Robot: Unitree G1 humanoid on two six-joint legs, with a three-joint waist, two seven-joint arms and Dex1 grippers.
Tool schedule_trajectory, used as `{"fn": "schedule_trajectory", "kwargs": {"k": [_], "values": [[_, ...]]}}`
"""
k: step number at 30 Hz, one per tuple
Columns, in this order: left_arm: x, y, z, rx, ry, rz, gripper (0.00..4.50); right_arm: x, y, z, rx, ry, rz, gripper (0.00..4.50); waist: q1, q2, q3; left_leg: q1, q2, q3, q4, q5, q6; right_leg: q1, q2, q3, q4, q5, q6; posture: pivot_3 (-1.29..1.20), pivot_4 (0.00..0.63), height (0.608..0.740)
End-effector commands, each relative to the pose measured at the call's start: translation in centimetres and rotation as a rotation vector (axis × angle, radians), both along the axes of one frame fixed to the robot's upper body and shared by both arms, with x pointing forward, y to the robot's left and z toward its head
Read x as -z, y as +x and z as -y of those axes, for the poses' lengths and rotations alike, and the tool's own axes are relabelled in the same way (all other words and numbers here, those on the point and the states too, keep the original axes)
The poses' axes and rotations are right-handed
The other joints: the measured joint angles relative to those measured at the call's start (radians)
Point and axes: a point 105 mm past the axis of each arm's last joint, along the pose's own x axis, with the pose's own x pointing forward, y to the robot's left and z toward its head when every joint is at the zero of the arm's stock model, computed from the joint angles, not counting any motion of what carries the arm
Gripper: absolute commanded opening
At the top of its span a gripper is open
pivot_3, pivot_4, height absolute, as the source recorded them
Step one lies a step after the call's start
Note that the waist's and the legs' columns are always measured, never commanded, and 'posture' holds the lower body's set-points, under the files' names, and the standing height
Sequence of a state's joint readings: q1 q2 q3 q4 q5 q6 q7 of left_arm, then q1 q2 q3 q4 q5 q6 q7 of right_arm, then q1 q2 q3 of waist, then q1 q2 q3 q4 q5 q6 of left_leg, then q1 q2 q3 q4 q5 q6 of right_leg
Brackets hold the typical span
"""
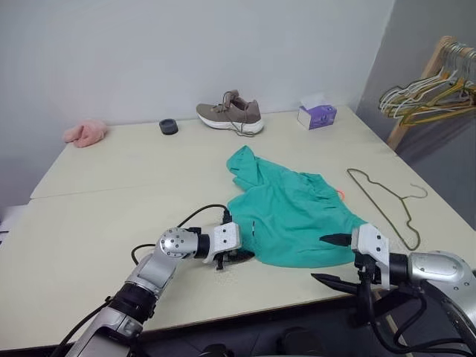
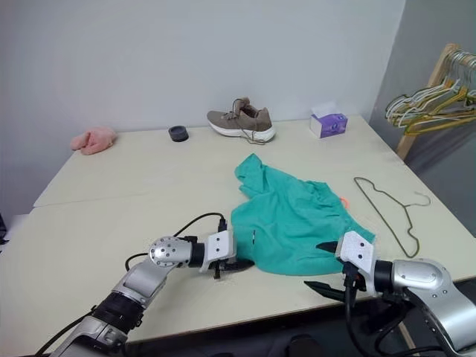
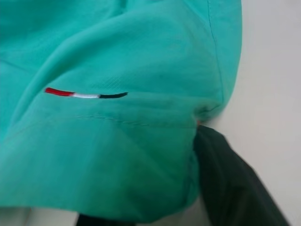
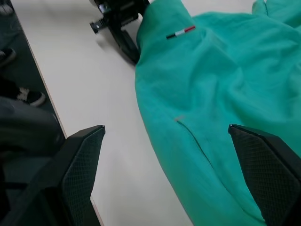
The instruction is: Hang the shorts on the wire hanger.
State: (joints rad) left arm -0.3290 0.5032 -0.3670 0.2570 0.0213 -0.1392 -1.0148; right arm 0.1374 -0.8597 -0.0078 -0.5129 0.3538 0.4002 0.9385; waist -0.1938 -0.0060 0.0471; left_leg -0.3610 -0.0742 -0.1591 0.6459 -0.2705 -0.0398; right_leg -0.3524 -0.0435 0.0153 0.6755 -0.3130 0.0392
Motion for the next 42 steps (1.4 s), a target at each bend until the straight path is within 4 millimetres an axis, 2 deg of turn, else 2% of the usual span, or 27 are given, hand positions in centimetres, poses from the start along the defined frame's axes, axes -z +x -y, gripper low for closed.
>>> {"fn": "schedule_trajectory", "kwargs": {"k": [1,2,3,7,12,15,18,22,24,26,30,32,35,37,38,40,41,42], "values": [[-1.1,0.6,-0.2,-0.011,-0.019,0.043,0.50,0.1,1.2,1.5,0.011,-0.119,0.093,4.50,-0.003,0.000,0.000,0.000,0.000,0.000,0.000,0.000,0.000,0.000,0.000,0.000,0.000,0.000,0.000,-0.35,0.000,0.740],[-1.3,0.7,-0.3,-0.018,-0.029,0.045,0.13,0.4,1.6,2.0,0.017,-0.166,0.115,4.50,-0.004,0.000,0.000,0.000,0.000,0.000,0.000,0.000,0.000,0.000,0.000,0.000,0.000,0.000,0.000,-0.35,0.000,0.740],[-1.6,0.8,-0.4,-0.027,-0.042,0.047,0.03,0.8,2.1,2.7,0.026,-0.223,0.148,4.50,-0.006,0.000,0.000,0.000,0.000,0.000,0.000,0.000,0.000,0.000,0.000,0.000,0.000,0.000,0.000,-0.34,0.000,0.740],[-3.0,1.2,-1.2,-0.070,-0.086,0.051,0.03,1.9,3.9,4.5,0.006,-0.392,0.246,4.50,-0.016,0.000,0.000,0.000,0.000,0.001,0.000,0.000,0.000,0.000,0.000,0.000,0.000,0.000,0.000,-0.34,0.000,0.740],[-4.8,1.7,-1.8,-0.114,-0.137,0.064,0.03,3.0,5.8,5.0,-0.046,-0.510,0.308,4.50,-0.031,0.000,0.000,0.000,0.000,0.001,0.000,0.000,0.000,0.000,0.000,0.000,0.001,0.000,0.000,-0.32,0.000,0.740],[-5.7,2.1,-2.1,-0.141,-0.153,0.081,0.00,3.0,7.0,4.6,-0.056,-0.511,0.339,3.87,-0.033,-0.002,-0.002,0.001,0.000,0.001,0.001,0.000,0.000,0.000,0.000,0.000,0.001,0.000,0.000,-0.31,0.000,0.740],[-6.2,2.4,-2.7,-0.173,-0.164,0.089,0.00,2.7,8.1,4.5,-0.055,-0.520,0.381,2.81,-0.031,-0.002,-0.001,0.001,0.000,0.000,0.001,0.000,0.000,0.000,0.000,0.000,0.002,0.000,0.000,-0.30,0.000,0.740],[-6.7,2.6,-4.5,-0.238,-0.156,0.105,0.00,1.2,9.9,4.7,-0.049,-0.526,0.467,1.40,-0.030,-0.002,-0.002,0.001,0.000,0.000,0.001,0.000,0.000,0.000,0.000,0.001,0.003,0.000,0.000,-0.28,0.000,0.740],[-7.2,2.7,-5.7,-0.273,-0.147,0.118,0.00,0.1,9.8,4.3,-0.075,-0.471,0.457,0.67,-0.030,-0.002,-0.002,0.001,0.000,0.000,0.001,0.000,0.000,0.000,0.000,0.001,0.003,0.000,0.000,-0.27,0.000,0.740],[-7.9,2.8,-6.9,-0.301,-0.137,0.129,0.00,-1.2,8.9,3.5,-0.143,-0.401,0.419,0.04,-0.027,-0.002,-0.002,0.001,0.000,0.000,0.000,0.000,0.000,-0.001,0.000,0.001,0.004,0.000,0.000,-0.27,0.000,0.740],[-8.9,1.3,-8.7,-0.265,-0.094,0.055,0.00,-4.2,6.6,2.2,-0.267,-0.260,0.289,0.04,-0.025,-0.001,-0.001,0.000,0.000,-0.001,0.000,0.000,0.000,-0.001,0.000,0.000,0.003,0.000,-0.001,-0.27,0.000,0.740],[-9.1,-0.7,-9.1,-0.204,-0.056,-0.035,0.00,-5.3,6.1,1.8,-0.302,-0.240,0.250,0.04,-0.025,-0.001,-0.001,0.000,-0.001,-0.001,0.000,0.000,0.000,-0.001,-0.001,0.001,0.003,0.000,-0.001,-0.26,0.000,0.740],[-10.6,-4.2,-8.9,-0.104,-0.076,-0.239,0.00,-7.2,5.5,1.3,-0.333,-0.167,0.131,0.04,-0.027,0.000,0.000,-0.001,0.000,0.000,0.000,0.000,0.001,-0.002,-0.001,0.001,0.003,0.000,-0.001,-0.25,0.000,0.740],[-11.9,-4.8,-8.5,-0.084,-0.124,-0.306,0.00,-8.4,6.0,1.1,-0.331,-0.127,0.073,0.04,-0.023,0.003,0.002,-0.001,0.000,0.000,0.000,0.000,0.001,-0.002,-0.001,0.001,0.003,-0.001,-0.002,-0.25,0.000,0.740],[-12.6,-4.1,-8.5,-0.100,-0.150,-0.307,0.00,-9.0,6.9,0.9,-0.319,-0.100,0.057,0.04,-0.021,0.004,0.003,0.000,0.000,0.000,0.000,0.000,0.001,-0.002,-0.001,0.001,0.003,-0.001,-0.002,-0.24,0.000,0.740],[-13.6,-0.8,-8.9,-0.181,-0.171,-0.230,0.00,-9.8,10.5,0.9,-0.251,-0.085,0.063,0.04,-0.014,0.005,0.008,0.002,0.000,0.000,0.001,0.000,0.001,0.000,-0.001,0.000,0.004,0.000,-0.002,-0.23,0.000,0.740],[-14.3,2.1,-9.3,-0.261,-0.193,-0.155,0.00,-10.3,13.2,0.8,-0.187,-0.091,0.088,0.04,-0.010,0.004,0.010,0.008,-0.001,0.000,0.001,0.001,0.003,0.002,-0.001,-0.001,0.004,0.001,-0.003,-0.22,0.000,0.740],[-14.8,4.1,-9.4,-0.312,-0.204,-0.110,0.00,-10.7,14.8,0.6,-0.150,-0.103,0.101,0.04,-0.007,0.004,0.010,0.009,-0.001,0.000,0.000,0.003,0.006,0.005,-0.001,0.000,0.004,0.003,-0.004,-0.22,0.000,0.740]]}}
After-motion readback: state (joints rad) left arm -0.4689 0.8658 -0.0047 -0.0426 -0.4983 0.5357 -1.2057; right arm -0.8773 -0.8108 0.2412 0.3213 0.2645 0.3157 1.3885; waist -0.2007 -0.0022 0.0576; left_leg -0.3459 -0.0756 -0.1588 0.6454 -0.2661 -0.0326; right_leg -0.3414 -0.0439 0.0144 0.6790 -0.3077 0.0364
